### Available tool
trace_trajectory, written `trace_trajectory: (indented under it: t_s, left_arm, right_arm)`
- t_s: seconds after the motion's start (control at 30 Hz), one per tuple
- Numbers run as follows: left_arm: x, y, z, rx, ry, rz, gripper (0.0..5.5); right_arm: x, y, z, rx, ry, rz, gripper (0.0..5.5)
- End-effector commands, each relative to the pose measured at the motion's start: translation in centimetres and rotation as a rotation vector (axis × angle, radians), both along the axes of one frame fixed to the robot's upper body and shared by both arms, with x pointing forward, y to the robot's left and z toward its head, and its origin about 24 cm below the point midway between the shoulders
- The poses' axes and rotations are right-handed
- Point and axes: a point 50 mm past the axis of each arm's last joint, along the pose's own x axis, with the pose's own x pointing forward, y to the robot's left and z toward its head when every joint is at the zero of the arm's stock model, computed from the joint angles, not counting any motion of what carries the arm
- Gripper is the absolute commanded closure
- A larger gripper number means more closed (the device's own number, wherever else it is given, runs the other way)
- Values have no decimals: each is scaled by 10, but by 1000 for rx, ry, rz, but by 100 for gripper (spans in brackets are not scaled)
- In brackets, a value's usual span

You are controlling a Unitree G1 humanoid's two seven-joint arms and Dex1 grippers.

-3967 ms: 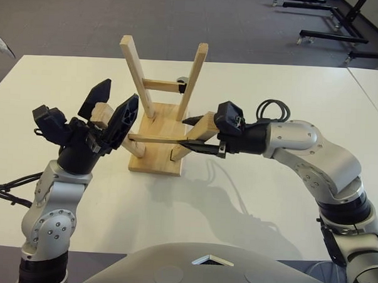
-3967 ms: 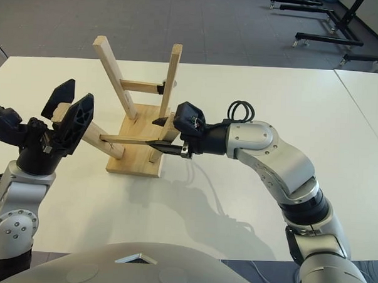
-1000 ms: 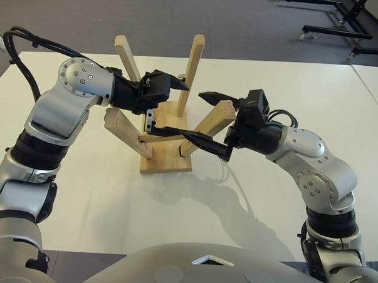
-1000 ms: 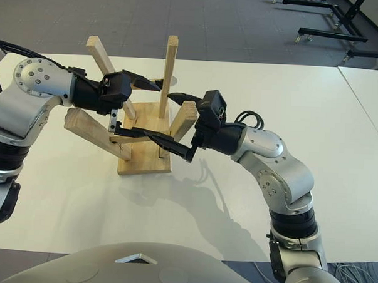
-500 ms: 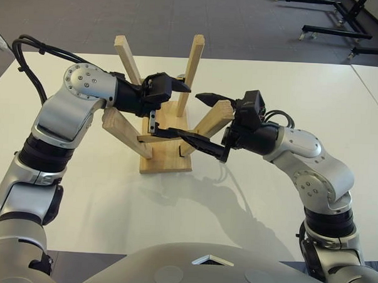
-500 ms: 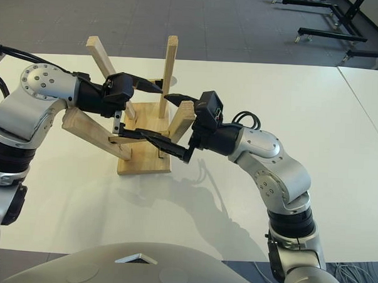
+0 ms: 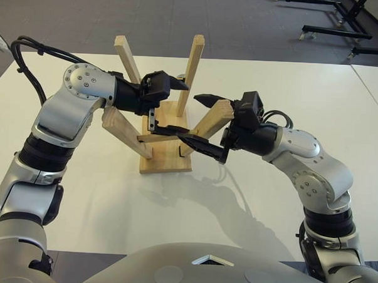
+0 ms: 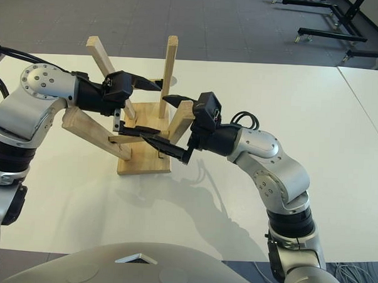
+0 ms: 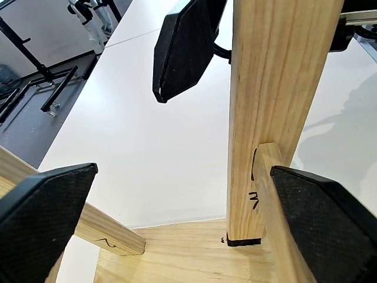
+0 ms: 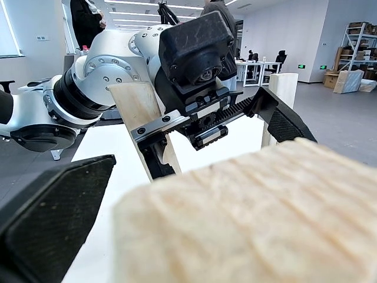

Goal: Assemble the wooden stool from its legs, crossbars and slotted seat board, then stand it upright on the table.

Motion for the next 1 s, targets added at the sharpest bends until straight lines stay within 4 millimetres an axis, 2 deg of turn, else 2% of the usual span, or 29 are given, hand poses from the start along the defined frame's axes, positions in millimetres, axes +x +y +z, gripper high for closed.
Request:
trace_trajectory:
  t_s: [0.03, 0.27, 0.53, 0.77, 1.0]
  left_arm:
    - [-3, 8, -19, 88, 58, 18, 10]
    - [-1, 8, -24, 82, 83, 23, 10]
    - [3, 8, -11, -24, 134, 86, 10]
    - [7, 15, -9, -27, 134, 145, 10]
    - [-1, 19, -16, 12, 190, 117, 10]
  right_arm:
    - [1, 1, 6, -2, -26, 13, 24]
    - [0, 3, 8, 1, -33, 16, 24]
    - [0, 6, 12, 13, -40, 35, 24]
    - [0, 6, 13, 11, -39, 40, 24]
    - [0, 6, 15, 14, -42, 43, 24]
